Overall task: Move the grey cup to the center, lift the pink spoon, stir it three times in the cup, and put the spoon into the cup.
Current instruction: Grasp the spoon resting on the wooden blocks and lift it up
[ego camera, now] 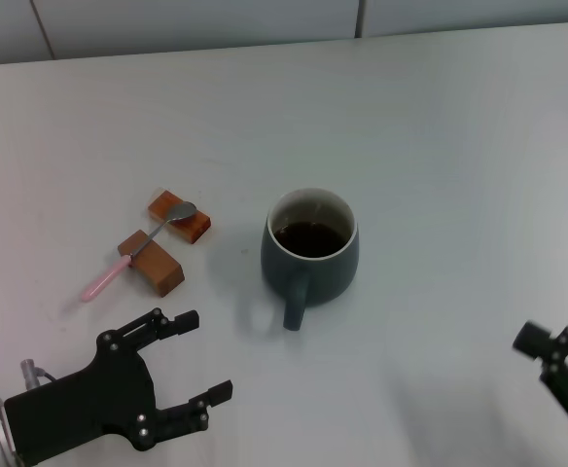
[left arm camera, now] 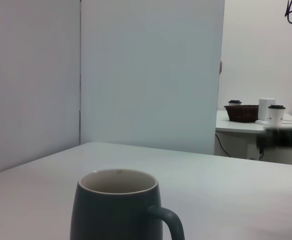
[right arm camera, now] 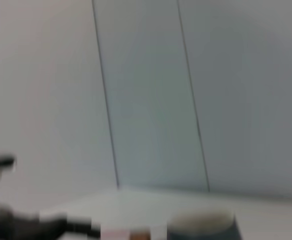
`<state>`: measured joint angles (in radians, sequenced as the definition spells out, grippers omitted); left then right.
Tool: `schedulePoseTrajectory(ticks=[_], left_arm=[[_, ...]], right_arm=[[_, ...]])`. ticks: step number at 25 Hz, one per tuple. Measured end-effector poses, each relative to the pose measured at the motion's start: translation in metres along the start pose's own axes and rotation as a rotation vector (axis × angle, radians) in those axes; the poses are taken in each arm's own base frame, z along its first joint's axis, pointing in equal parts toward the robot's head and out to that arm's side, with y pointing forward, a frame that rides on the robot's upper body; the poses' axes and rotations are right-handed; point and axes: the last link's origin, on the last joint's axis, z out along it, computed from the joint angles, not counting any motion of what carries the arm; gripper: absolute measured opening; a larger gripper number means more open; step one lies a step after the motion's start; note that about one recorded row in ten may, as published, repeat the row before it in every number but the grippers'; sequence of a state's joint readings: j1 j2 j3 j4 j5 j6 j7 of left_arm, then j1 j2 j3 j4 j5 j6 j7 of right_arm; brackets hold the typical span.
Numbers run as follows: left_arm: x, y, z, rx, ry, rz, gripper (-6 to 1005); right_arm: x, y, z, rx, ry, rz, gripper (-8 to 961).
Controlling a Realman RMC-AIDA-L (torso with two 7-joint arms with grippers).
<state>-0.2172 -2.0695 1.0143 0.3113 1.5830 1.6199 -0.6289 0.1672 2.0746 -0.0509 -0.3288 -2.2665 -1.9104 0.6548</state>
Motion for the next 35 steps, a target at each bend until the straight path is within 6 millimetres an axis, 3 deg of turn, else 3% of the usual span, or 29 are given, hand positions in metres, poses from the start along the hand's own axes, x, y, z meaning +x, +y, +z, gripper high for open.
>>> schedulePoseTrajectory(ticks=[7, 23, 28, 35], left_arm=[[0.000, 0.000, 0.000, 0.002, 0.000, -0.001, 830], [-0.001, 0.001, -0.001, 0.003, 0.000, -0.005, 830], [-0.001, 0.001, 0.000, 0.003, 0.001, -0.005, 830], [-0.001, 0.001, 0.000, 0.004, 0.000, -0.006, 830]], right_arm=[[0.025, -0.002, 0.000, -0.012, 0.186, 0.025, 24], [0.026, -0.005, 0.004, -0.027, 0.215, 0.048, 52], [0.025, -0.005, 0.003, -0.034, 0.211, 0.035, 266], [0.023, -0.006, 0.005, -0.041, 0.201, 0.027, 469]])
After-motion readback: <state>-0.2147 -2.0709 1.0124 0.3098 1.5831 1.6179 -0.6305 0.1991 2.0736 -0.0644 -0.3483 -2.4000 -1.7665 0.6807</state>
